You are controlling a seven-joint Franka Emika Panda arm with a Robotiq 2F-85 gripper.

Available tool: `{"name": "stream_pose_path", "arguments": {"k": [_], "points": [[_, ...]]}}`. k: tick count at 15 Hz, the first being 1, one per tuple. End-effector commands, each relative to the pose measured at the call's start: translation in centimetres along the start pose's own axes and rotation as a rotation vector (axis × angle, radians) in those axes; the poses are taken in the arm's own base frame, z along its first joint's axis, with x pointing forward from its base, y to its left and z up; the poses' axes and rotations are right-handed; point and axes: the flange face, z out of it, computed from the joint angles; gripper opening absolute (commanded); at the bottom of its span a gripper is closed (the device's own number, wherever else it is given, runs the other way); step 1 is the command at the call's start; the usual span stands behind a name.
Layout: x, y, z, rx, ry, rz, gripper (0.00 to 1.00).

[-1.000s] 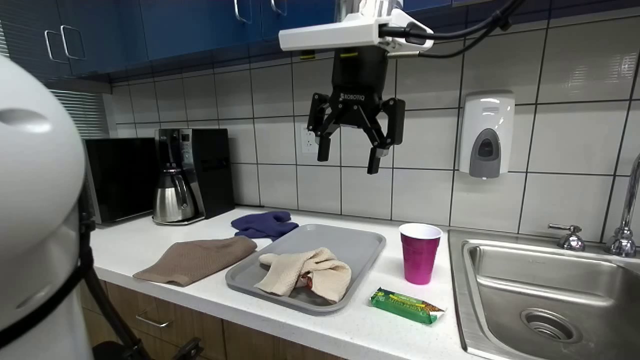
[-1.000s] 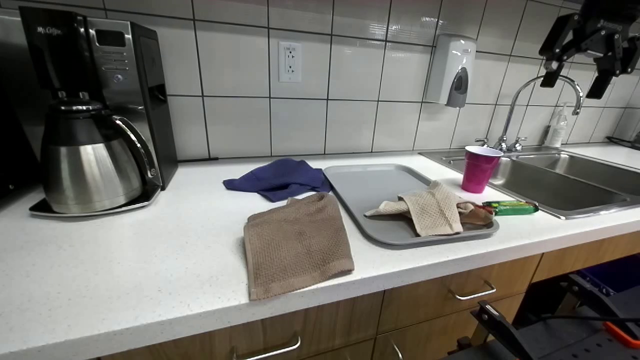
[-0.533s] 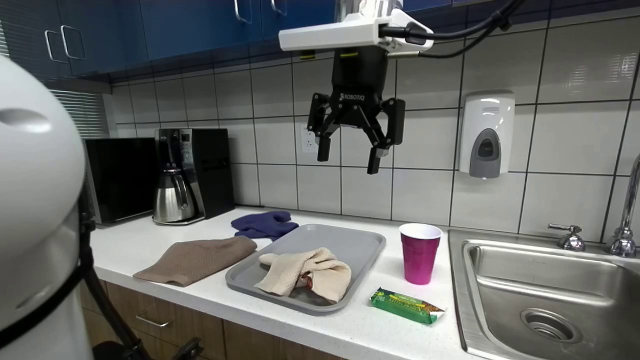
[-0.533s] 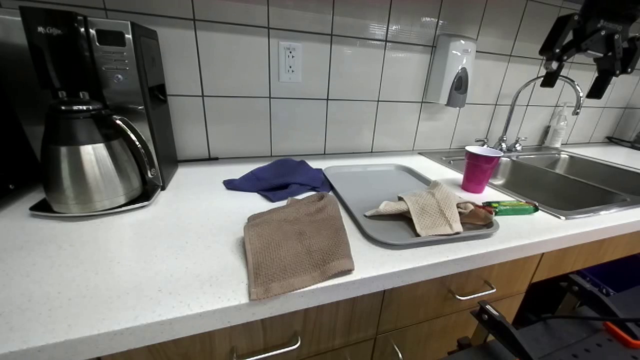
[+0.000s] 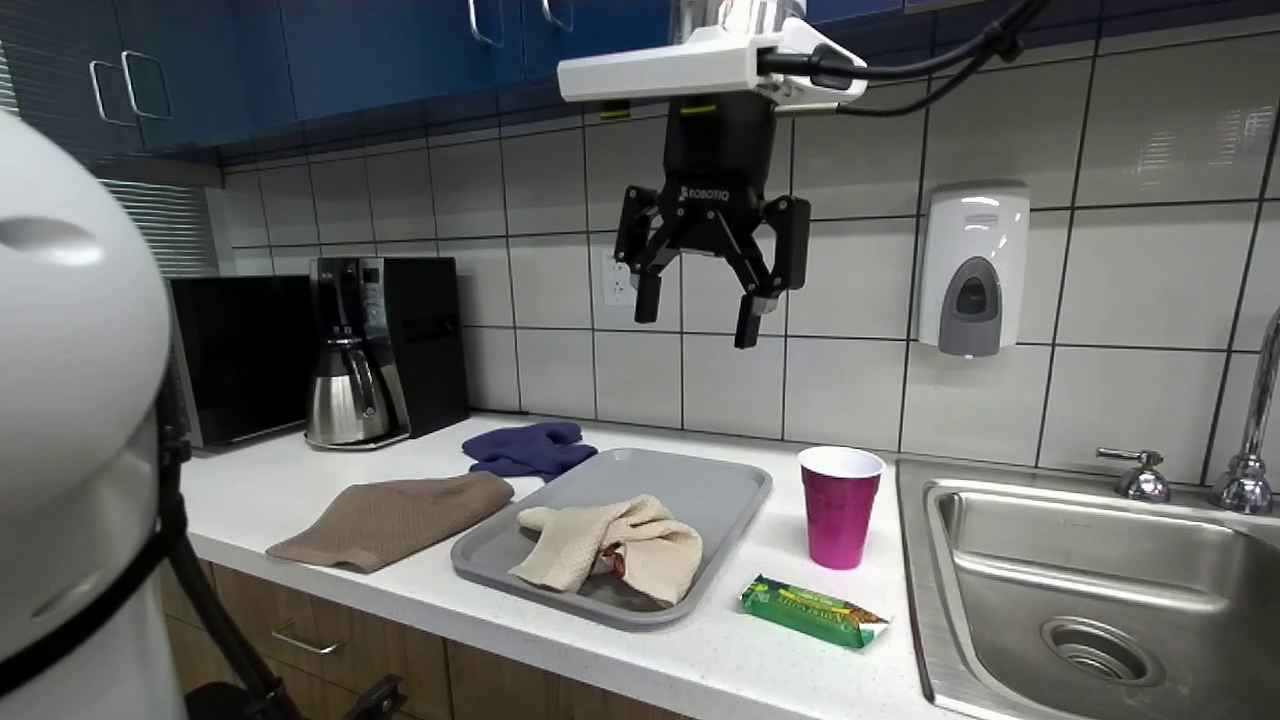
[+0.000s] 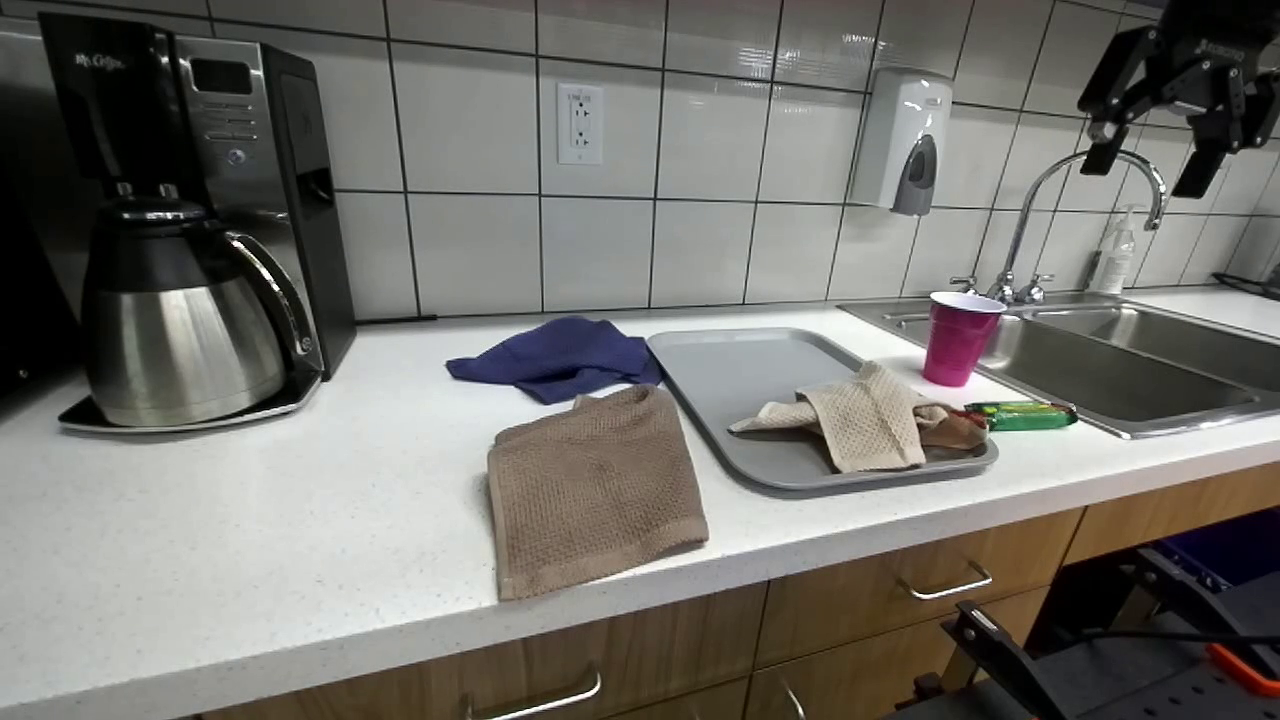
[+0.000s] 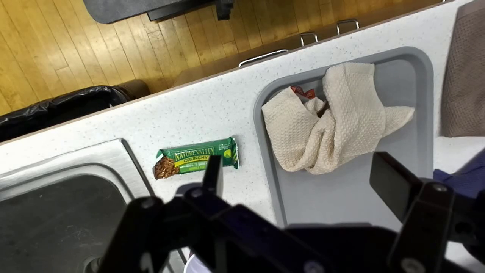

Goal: Put the brown and blue towels on the tray

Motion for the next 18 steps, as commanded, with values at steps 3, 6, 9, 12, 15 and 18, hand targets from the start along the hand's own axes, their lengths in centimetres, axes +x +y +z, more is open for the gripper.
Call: {"name": "stream_pose_path", "arguments": {"k": [3, 6, 9, 12, 15, 18], "points": [[0.0, 0.0, 0.0, 0.000, -0.001, 0.000, 1.00], [0.1, -1.1, 1.1, -0.001, -0.017, -0.004, 1.00], [0.3, -3.2, 2.6, -0.006, -0.043, -0.029, 1.00], [0.7, -5.9, 4.1, -0.009, -0.061, -0.062, 1.00], [1.4, -8.8, 5.4, -0.021, -0.065, -0.089, 1.00], [2.1, -11.4, 6.6, -0.027, -0.063, -0.108, 1.00]]}}
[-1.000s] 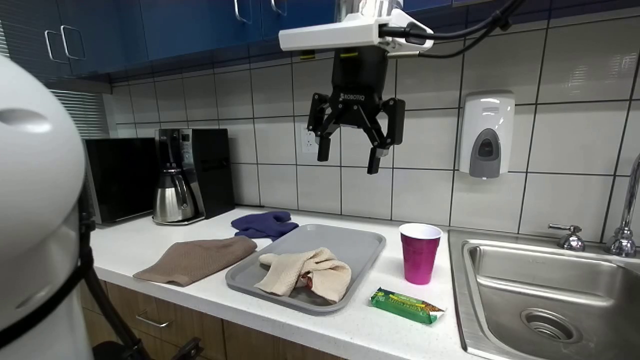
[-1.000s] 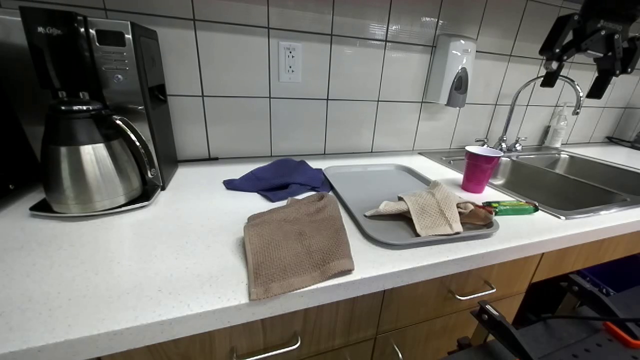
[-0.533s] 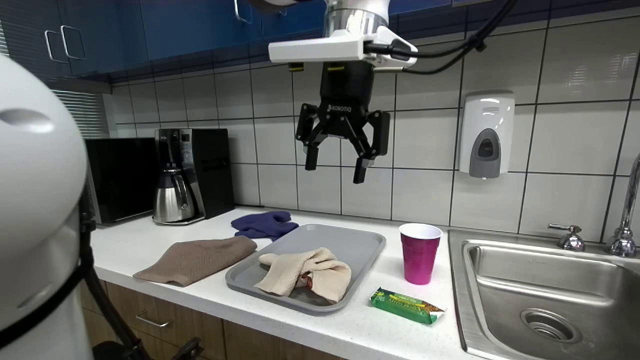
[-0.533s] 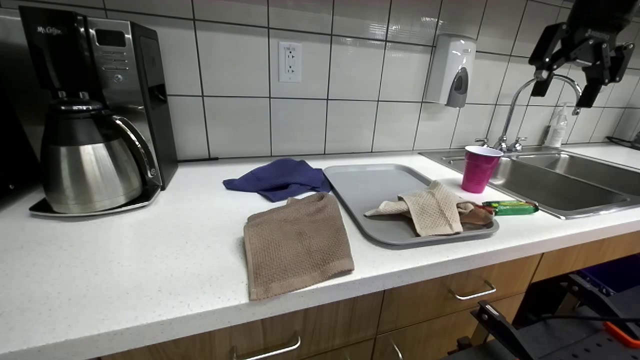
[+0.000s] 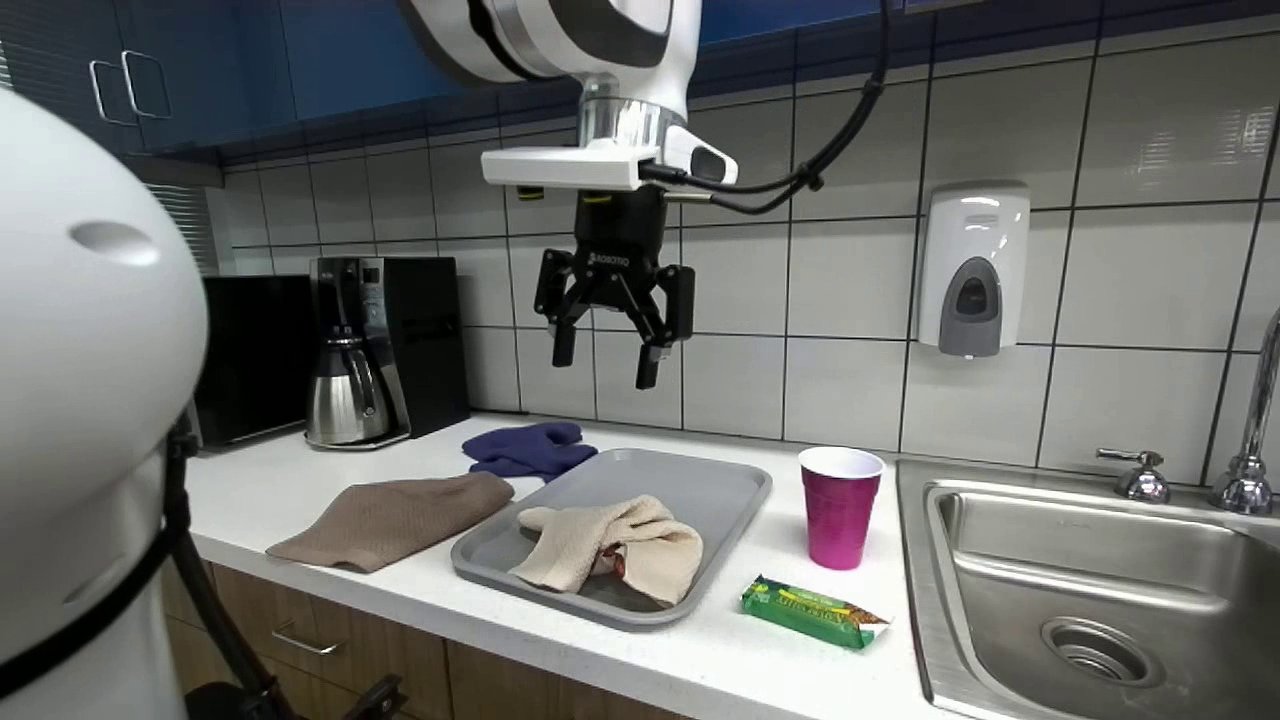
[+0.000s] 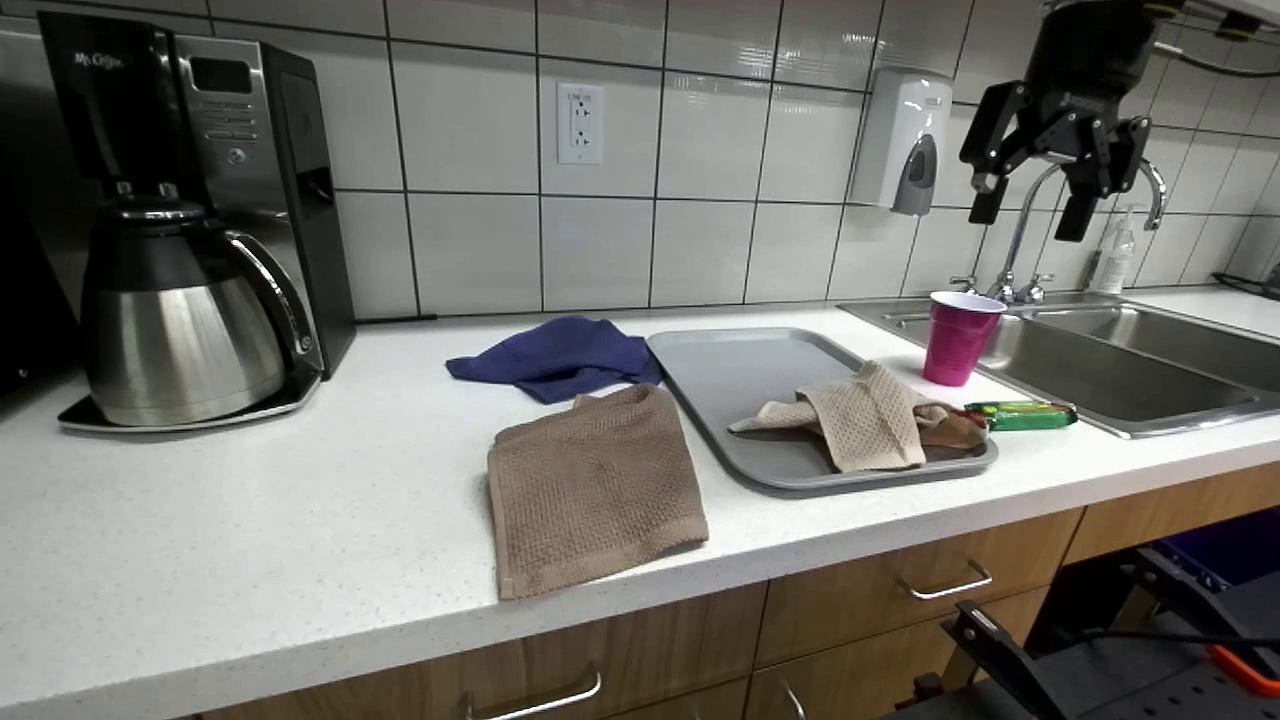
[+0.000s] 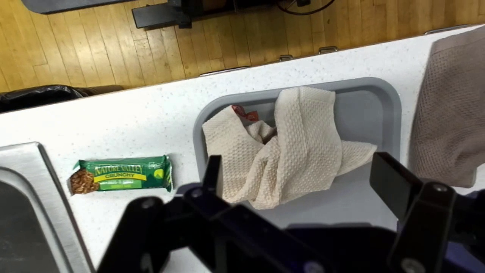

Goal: Put the brown and blue towels on the tray

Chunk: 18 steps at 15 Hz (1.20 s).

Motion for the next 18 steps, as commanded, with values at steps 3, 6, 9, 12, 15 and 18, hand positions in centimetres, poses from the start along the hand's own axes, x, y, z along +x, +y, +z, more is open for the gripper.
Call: {"name": "stream_pose_path", "arguments": {"k": [3, 6, 9, 12, 15, 18], "points": [[1.8, -4.2, 1.9, -0.007, 0.011, -0.010, 1.00], [2.4, -5.9, 2.9, -0.006, 0.016, -0.018, 1.00], [3.0, -7.2, 3.9, -0.008, 0.017, -0.023, 1.00], [3.4, -8.3, 4.7, -0.006, 0.017, -0.030, 1.00], [3.7, -9.4, 5.4, -0.006, 0.012, -0.042, 1.00], [4.0, -10.5, 6.1, -0.005, 0.009, -0.053, 1.00]]}}
